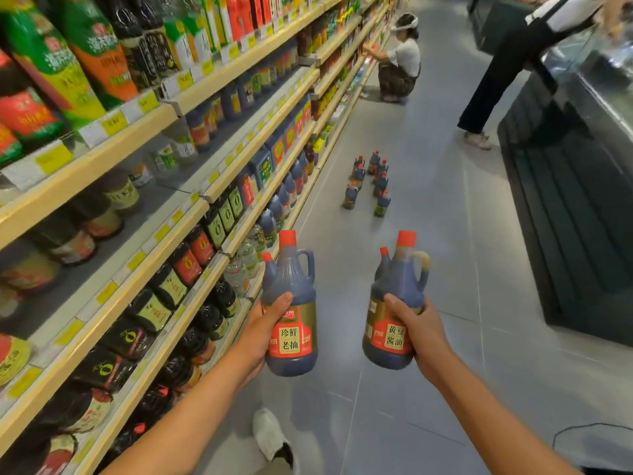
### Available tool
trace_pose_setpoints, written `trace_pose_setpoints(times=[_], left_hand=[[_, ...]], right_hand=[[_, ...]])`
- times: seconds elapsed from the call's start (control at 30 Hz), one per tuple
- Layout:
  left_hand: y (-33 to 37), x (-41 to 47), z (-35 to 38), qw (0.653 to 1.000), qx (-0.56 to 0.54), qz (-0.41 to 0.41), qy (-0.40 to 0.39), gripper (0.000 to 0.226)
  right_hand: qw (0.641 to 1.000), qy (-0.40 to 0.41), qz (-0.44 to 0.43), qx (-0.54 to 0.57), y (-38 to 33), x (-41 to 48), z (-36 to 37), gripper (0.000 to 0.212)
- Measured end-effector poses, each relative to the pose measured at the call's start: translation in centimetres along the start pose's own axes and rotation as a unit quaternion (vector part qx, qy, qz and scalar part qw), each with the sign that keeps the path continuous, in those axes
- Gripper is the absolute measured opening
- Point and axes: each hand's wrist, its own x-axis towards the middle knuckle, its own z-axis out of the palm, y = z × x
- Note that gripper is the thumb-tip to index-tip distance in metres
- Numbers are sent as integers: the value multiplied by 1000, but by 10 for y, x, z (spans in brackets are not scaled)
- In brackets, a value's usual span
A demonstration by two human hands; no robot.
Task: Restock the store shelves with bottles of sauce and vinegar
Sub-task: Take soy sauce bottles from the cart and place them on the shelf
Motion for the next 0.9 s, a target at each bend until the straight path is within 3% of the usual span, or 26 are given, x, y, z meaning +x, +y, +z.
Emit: trace_pose_setpoints(times=[0.1,0.23,0.33,0.57,0.8,0.9], left_hand=[[26,37,-17,1000,8,5,-1,104],[59,77,-49,1000,-2,13,6,85],[78,94,-73,1000,-6,21,19,81],[101,105,-135,992,-52,52,99,69],[108,88,-176,961,-109,70,244,46],[105,73,-184,945,-112,84,297,62]], right_hand=[[1000,-12,-9,-18,-17,35,27,81],[999,-37,-14,-29,-37,77,68,64],[997,-57,-17,-39,-48,105,103,63],[986,-151,-21,-70,-63,161,195,60],[953,-284,-5,-106,-65,200,294,66],[928,-351,8,-123,-63,208,336,60]])
